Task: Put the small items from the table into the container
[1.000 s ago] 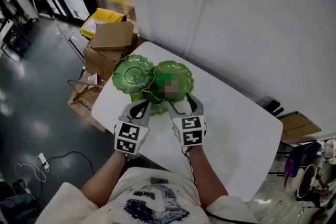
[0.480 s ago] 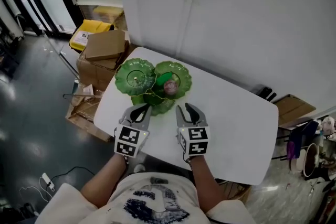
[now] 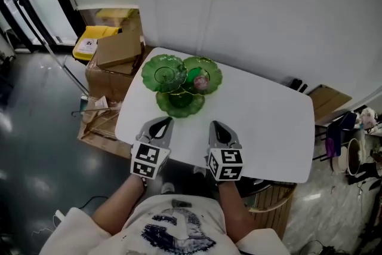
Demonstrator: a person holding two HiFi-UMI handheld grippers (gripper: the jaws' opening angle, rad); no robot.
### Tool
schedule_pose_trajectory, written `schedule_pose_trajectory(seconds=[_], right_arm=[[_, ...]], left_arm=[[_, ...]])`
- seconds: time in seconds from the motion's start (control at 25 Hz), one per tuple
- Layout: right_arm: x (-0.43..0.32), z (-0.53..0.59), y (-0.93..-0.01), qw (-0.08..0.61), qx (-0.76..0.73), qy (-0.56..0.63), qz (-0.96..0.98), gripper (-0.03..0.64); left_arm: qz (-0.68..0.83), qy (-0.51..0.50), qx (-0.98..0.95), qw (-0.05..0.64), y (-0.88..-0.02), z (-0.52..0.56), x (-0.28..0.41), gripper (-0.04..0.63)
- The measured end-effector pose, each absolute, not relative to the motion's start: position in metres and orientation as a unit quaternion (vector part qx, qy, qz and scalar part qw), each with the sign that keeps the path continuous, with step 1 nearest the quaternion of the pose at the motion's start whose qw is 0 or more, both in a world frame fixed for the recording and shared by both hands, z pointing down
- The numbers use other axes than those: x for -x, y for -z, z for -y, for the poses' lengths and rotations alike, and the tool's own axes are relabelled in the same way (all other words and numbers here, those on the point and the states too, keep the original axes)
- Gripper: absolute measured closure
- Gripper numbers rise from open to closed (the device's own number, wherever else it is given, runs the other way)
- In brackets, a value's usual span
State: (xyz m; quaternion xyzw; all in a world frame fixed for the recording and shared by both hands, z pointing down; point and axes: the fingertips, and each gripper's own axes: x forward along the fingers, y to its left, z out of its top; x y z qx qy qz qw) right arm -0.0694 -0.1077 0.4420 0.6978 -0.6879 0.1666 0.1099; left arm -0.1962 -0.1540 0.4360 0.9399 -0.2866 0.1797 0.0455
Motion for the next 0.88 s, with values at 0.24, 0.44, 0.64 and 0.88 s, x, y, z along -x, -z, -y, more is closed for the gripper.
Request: schedule_pose_trajectory(seconds=[0.24, 0.44, 0.64, 0.88], right_arm=[[0.096, 0.068, -0.429, 0.090, -0.721, -0.154, 0.670, 0.618], [0.113, 0.041, -0.423, 0.072, -0.732, -0.153, 0.660, 0.618], [0.122, 0.019, -0.427, 0.066, -0.740, -0.161, 0.650, 0.618], [0.131, 0.010, -0.426, 0.067, -0.744, -0.155, 0.647, 0.618]], left_arm=[[0.264, -0.171, -0.949, 0.038, -0.433, 0.124, 0.222, 0.606], [0.249, -0.167, -0.954, 0.031, -0.431, 0.103, 0.237, 0.606], [0.242, -0.162, -0.956, 0.028, -0.428, 0.091, 0.247, 0.606], [0.240, -0.156, -0.958, 0.022, -0.427, 0.082, 0.256, 0.606]])
